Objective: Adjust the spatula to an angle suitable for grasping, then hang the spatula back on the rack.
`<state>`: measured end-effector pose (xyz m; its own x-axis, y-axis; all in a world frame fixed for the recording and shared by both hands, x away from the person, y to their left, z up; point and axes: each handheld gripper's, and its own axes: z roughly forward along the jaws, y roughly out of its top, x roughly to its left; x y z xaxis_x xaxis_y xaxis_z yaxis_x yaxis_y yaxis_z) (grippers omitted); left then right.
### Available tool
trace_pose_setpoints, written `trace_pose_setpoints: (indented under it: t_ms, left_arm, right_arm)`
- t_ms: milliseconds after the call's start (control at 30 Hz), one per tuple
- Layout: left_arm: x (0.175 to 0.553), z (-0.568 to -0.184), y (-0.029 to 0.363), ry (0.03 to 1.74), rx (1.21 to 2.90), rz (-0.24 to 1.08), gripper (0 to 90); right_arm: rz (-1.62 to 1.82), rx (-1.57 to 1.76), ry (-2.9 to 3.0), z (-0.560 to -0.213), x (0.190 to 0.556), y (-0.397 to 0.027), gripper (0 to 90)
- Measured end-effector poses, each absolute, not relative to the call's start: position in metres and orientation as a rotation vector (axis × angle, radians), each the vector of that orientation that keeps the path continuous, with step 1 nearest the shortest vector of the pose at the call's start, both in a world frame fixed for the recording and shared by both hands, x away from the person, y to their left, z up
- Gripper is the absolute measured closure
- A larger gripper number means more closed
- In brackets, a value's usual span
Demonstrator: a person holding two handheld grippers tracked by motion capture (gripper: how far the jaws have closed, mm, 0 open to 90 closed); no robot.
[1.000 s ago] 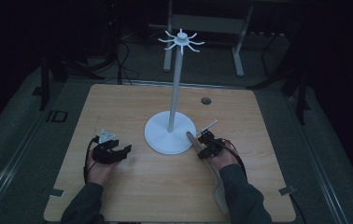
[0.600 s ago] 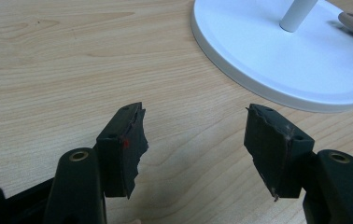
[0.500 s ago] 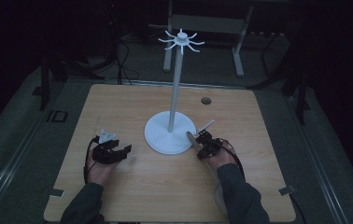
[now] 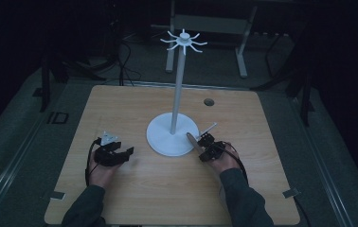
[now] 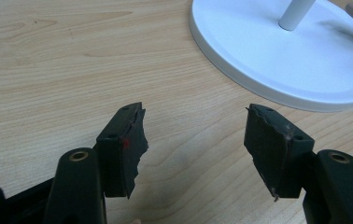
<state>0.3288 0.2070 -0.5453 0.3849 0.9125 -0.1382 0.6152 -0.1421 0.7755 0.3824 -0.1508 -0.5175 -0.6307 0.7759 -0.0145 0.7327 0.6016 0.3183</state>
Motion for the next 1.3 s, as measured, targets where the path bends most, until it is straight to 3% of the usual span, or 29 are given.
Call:
trace_pose_setpoints:
  t_ms: [1300]
  left_arm:
    - [0.330,-0.545,0.205,1.318,1.857,0.479,38.4]
  right_arm:
    - [0.757,1.205,2.464,-0.477,0.357,-0.180,75.1]
